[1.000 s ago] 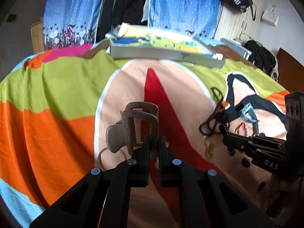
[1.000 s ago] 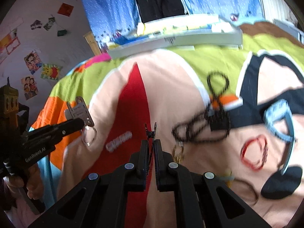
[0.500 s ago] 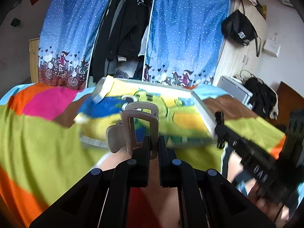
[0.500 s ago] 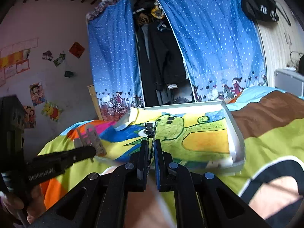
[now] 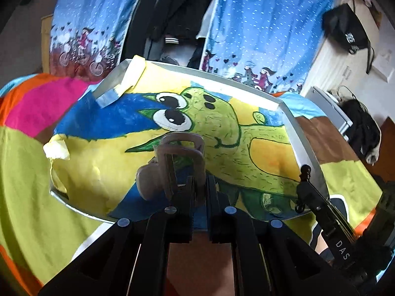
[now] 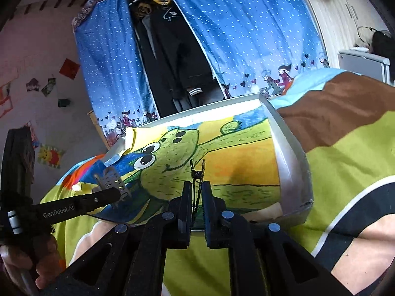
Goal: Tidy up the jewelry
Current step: 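Carry both items into the white tray and open both tools, then bring both tools back over the jewelry on the bed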
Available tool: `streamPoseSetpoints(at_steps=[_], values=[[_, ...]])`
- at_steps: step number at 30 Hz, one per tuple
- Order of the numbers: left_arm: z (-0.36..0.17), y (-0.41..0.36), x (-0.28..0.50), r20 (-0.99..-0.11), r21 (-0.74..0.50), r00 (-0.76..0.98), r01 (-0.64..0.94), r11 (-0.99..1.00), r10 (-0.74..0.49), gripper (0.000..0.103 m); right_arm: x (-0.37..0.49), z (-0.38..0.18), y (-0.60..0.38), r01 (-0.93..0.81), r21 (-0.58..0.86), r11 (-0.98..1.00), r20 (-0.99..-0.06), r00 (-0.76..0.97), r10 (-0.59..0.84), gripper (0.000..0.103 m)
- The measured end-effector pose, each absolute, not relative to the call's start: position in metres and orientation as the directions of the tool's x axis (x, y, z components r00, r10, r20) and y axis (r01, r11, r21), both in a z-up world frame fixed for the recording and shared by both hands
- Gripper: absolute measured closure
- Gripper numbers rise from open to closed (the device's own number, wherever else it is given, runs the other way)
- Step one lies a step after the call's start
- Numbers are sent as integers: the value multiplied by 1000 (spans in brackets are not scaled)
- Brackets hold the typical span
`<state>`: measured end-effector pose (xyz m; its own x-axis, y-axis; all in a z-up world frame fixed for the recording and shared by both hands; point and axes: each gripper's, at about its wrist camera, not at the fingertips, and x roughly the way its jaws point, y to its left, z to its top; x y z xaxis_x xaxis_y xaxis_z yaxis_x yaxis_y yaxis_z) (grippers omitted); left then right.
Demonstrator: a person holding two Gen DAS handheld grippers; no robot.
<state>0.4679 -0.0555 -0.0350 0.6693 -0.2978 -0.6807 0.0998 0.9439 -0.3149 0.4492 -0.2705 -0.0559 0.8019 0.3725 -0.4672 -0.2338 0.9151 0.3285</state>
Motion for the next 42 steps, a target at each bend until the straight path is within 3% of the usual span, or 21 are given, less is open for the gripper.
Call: streamPoseSetpoints(at_steps=[2, 4, 6, 8, 10, 12, 14, 16, 22, 27, 32, 42], values=[[-35, -51, 469, -691, -353, 647, 87, 932, -322, 89, 446, -54, -272, -231, 323, 918, -470, 803, 367, 89], [-31, -45, 465, -695, -366, 646, 60, 928, -316, 57, 444, -52, -272, -229, 320, 919, -471, 804, 364, 78], [-22, -41, 456, -674, -367, 677, 41, 929, -296, 43, 438, -47, -272, -227, 313, 922, -469, 807, 358, 77], [-12, -37, 444, -656, -362, 701, 31, 932, -278, 39, 434, -43, -272, -225, 304, 926, -470, 810, 351, 76], [-2, -35, 433, -655, -346, 711, 18, 938, -255, 38, 424, -36, -273, -216, 286, 934, -465, 821, 332, 61], [7, -35, 422, -648, -330, 722, 20, 944, -242, 34, 408, -25, -274, -213, 276, 937, -445, 836, 321, 56], [19, -35, 404, -627, -298, 749, 21, 954, -212, 20, 393, -14, -275, -228, 274, 934, -420, 846, 330, 45], [33, -32, 381, -578, -272, 797, 17, 962, -178, 11, 373, 0, -276, -251, 273, 929, -374, 862, 343, 27], [62, -30, 314, -475, -172, 876, 2, 985, -85, 8, 314, 32, -269, -305, 244, 920, -272, 890, 367, 0], [67, -28, 261, -429, -102, 902, 15, 995, -57, 8, 257, 41, -262, -305, 208, 930, -234, 907, 350, 0], [63, -26, 207, -390, -34, 920, 42, 999, -52, 7, 213, 33, -260, -300, 209, 931, -256, 902, 348, 0], [39, 5, 143, -436, -36, 898, 53, 998, -63, 7, 147, 15, -255, -245, 200, 949, -344, 889, 302, 0]])
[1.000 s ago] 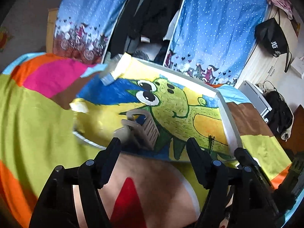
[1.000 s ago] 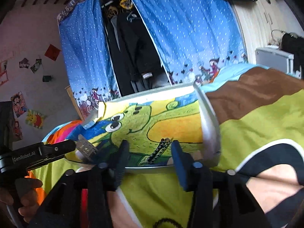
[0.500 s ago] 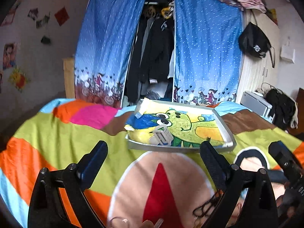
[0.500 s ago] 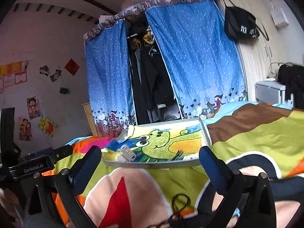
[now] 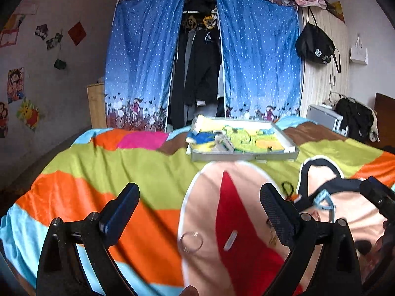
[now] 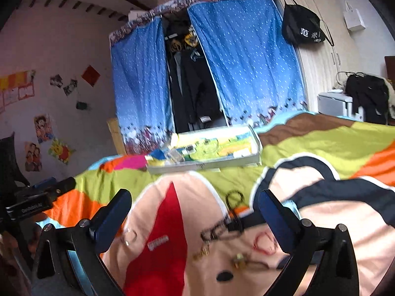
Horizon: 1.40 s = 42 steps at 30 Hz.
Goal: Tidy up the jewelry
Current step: 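Bring both tools back over the jewelry on the bed, then grasp the silver hoop rings with left tool while right tool grasps a gold chain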
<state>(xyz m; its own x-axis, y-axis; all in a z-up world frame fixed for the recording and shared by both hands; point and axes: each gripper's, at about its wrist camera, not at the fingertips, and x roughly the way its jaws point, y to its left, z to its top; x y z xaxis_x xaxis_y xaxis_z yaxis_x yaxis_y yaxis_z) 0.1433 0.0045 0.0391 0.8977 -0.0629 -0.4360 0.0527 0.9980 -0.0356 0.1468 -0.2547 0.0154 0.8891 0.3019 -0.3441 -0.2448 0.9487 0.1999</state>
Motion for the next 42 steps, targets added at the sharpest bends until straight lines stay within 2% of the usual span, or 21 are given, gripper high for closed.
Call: streamPoseSetpoints(at_steps=[9, 17, 24, 29, 34, 35, 41, 42], values=[[-9, 26, 134, -597, -95, 799, 14, 995, -68, 7, 133, -19, -249, -199, 243, 949, -511, 805, 300, 0], [-41, 37, 169, -768, -177, 629, -32, 984, -118, 7, 154, -47, -232, -235, 237, 943, -637, 694, 334, 0], [-66, 37, 202, -850, -184, 504, -15, 983, -152, 7, 187, -76, -219, -275, 291, 916, -729, 556, 399, 0], [-79, 27, 234, -868, -110, 483, 44, 993, -118, 7, 209, -92, -206, -298, 213, 931, -782, 520, 345, 13], [-94, 20, 250, -864, -48, 494, 122, 991, -102, 8, 231, -109, -201, -314, 179, 932, -803, 500, 323, 36], [-97, 19, 252, -866, -49, 488, 132, 990, -108, 9, 238, -114, -201, -313, 188, 931, -809, 488, 328, 37], [-113, 16, 260, -881, -51, 458, 150, 987, -115, 26, 263, -134, -195, -301, 187, 935, -835, 453, 313, 52], [-117, 19, 262, -886, -50, 450, 143, 988, -110, 32, 266, -138, -193, -300, 180, 937, -841, 447, 305, 54]])
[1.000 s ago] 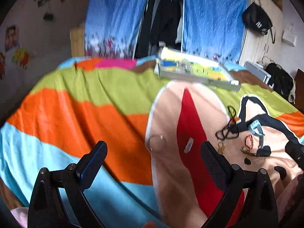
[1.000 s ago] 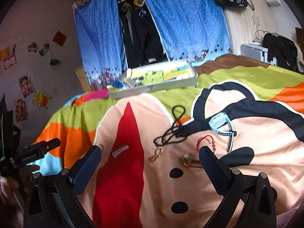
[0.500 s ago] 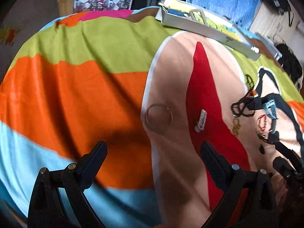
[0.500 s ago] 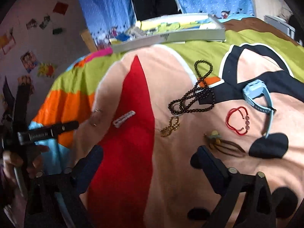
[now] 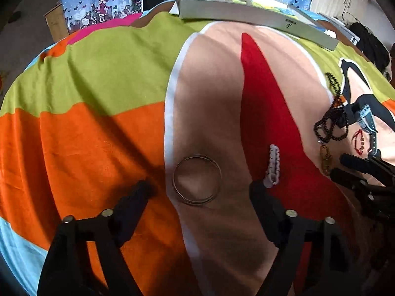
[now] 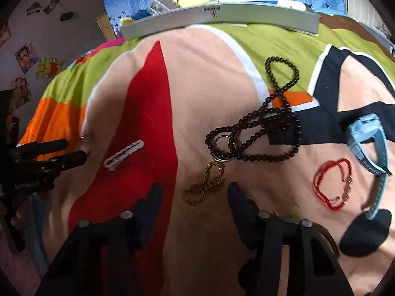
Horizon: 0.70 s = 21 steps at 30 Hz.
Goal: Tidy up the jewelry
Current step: 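Grasp the silver hoop rings with left tool while right tool grasps a gold chain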
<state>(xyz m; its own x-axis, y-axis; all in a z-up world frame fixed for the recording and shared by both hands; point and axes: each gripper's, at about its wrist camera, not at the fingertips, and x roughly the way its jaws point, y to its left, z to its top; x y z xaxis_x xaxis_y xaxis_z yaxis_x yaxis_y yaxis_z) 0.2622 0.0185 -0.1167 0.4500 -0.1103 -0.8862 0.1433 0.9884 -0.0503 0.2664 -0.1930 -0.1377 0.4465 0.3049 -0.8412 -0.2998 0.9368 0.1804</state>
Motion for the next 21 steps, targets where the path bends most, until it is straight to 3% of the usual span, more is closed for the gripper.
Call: streamPoseSetpoints(at_steps=[3, 6, 9, 12, 16, 21], values=[[-125, 22, 267, -904, -51, 416, 116, 992, -95, 45, 270, -145, -187, -308, 137, 942, -860, 434, 267, 57], [-128, 25, 267, -904, -49, 418, 112, 992, -92, 48, 268, -150, -182, -322, 108, 940, -868, 431, 247, 57], [-131, 22, 266, -905, -63, 409, 139, 988, -115, 57, 268, -153, -179, -336, 103, 936, -871, 424, 248, 57], [-133, 19, 263, -904, -51, 412, 162, 985, -114, 65, 270, -155, -177, -354, 126, 927, -872, 406, 273, 65], [-133, 22, 260, -900, -52, 419, 165, 985, -118, 65, 269, -156, -178, -364, 179, 914, -867, 381, 322, 83], [-132, 21, 257, -897, -90, 411, 184, 979, -160, 66, 272, -157, -183, -343, 281, 897, -848, 349, 399, 87]])
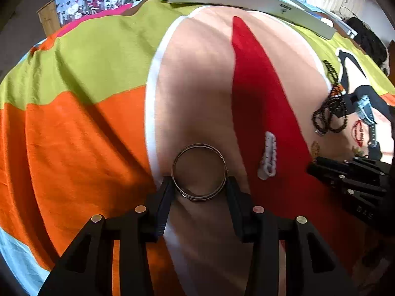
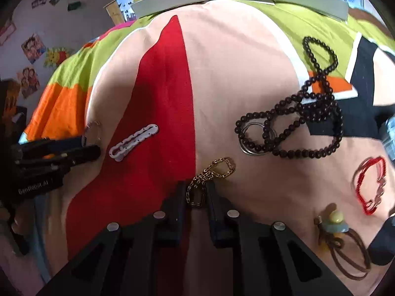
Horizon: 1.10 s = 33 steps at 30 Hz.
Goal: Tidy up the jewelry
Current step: 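Grasp the silver hoop rings with left tool while right tool grasps a gold chain, then carry the hoops and chain into the white tray and open both tools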
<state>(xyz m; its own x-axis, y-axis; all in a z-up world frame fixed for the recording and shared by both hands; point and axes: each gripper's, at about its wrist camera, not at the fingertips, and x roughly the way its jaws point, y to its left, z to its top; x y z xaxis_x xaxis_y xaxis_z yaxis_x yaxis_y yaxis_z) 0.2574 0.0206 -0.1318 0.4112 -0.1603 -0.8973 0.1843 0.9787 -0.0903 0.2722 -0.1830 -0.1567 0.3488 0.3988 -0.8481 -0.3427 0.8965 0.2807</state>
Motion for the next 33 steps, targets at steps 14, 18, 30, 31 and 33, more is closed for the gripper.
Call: streamPoseSetpoints(at_steps=[14, 18, 30, 31, 33], values=[[-121, -13, 241, -869, -145, 416, 302, 942, -267, 66, 268, -143, -182, -366, 388, 846, -790, 340, 509, 88], [-117, -7, 241, -860, -143, 438, 288, 947, -263, 66, 259, -131, -174, -425, 295, 856, -782, 407, 472, 88], [-95, 0, 235, -785, -94, 578, 245, 965, -223, 66, 248, -102, -175, -444, 161, 881, -703, 575, 418, 88], [-92, 1, 234, -773, -89, 596, 237, 968, -217, 66, 246, -97, -173, -444, 139, 885, -689, 598, 409, 88], [-88, 2, 233, -759, -85, 617, 223, 971, -208, 66, 242, -87, -171, -443, 101, 891, -653, 646, 396, 88]])
